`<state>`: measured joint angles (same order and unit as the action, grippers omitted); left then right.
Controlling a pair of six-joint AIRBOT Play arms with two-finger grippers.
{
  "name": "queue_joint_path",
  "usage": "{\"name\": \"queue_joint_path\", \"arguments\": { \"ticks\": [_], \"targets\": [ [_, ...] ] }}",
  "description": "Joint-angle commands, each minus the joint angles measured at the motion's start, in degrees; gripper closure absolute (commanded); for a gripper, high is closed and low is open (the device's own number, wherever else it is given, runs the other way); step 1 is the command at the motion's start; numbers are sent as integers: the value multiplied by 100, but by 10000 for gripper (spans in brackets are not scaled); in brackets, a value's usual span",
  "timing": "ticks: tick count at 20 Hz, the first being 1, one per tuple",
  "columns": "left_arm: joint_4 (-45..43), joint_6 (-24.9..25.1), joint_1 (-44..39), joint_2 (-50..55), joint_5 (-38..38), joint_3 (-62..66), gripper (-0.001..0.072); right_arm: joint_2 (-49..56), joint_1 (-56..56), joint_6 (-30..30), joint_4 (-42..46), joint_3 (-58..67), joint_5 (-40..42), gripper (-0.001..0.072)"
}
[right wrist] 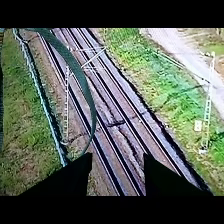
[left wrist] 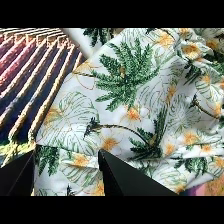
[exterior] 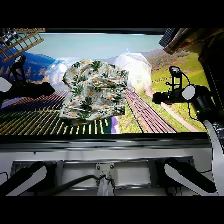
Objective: Fold the clothes and pants, and hang the long-sleeved shirts on hangers.
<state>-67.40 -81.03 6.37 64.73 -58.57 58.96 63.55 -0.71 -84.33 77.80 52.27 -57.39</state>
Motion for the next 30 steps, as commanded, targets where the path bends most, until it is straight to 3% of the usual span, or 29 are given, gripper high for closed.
{"name": "queue_joint_path", "arguments": {
  "ticks": [1, 21, 25, 29, 30],
  "targets": [
    [0, 2, 4, -4, 0, 2, 309, -4, 2, -2, -2, 0, -2, 314],
    [17, 66, 9, -4, 146, 2, 309, -4, 4, -2, -4, 0, 0, 314],
    [94, 0, 2, 0, 590, 2, 309, -4, 2, -4, -17, 0, 656, 314],
    [188, 7, 11, 26, 282, -2, 309, -2, 4, -2, -1034, -4, 409, 316],
    [190, 7, 11, 26, 103, -4, 368, -7, 26, -4, -1434, -42, 162, 318]
  ]
}}
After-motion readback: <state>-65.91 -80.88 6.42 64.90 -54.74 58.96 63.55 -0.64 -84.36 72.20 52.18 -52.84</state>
